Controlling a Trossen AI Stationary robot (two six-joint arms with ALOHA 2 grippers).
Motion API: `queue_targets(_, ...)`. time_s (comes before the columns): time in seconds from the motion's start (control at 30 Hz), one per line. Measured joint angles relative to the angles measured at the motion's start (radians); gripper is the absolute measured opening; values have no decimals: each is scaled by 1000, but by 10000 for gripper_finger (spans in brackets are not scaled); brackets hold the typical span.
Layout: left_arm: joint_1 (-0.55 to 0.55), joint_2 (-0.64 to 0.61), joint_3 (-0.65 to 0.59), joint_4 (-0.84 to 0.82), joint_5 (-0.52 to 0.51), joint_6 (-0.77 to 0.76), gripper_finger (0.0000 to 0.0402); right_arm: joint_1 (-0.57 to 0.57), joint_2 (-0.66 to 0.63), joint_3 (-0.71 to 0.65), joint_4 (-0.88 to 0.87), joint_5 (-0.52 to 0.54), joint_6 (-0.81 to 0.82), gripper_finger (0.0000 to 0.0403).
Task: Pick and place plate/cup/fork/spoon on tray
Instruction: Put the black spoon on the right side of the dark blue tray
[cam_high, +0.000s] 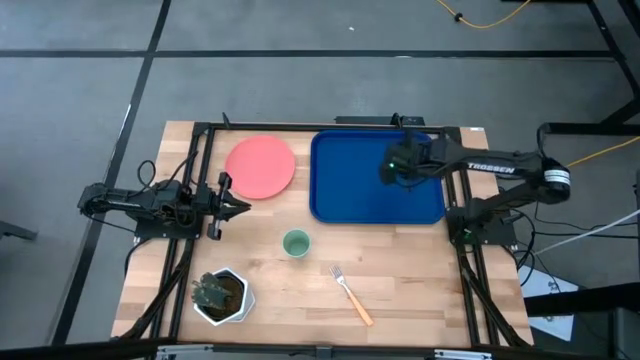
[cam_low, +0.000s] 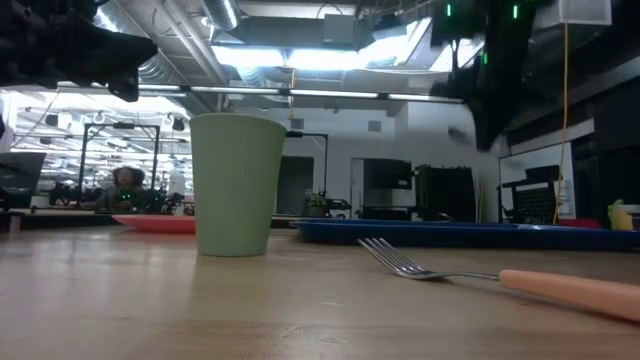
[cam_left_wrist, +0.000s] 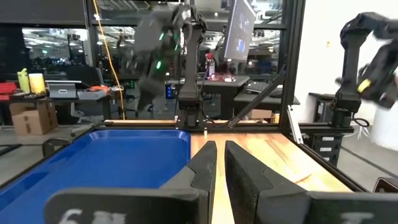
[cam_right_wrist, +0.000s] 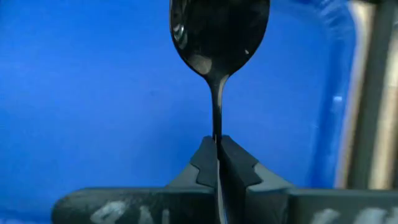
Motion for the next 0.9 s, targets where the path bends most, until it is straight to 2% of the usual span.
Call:
queue_targets(0.1, 0, 0, 0, 1, -2, -1, 27, -53, -1, -132, 143, -38, -25, 2)
queue_targets(0.23, 0, 0, 0, 1, -5, -3, 27, -119, -1, -233, 179, -76, -18, 2)
queue_targets(0.4, 0, 0, 0, 1, -8, -1, 27, -175, -1, -299, 201, -133, -7, 2)
queue_targets(0.67, 0, 0, 0, 1, -31, -1, 27, -243, -1, -375, 222, -134, -21, 4)
queue_targets(0.9, 0, 0, 0, 1, -31, -1, 27, -254, -1, -418, 282, -127, -18, 17)
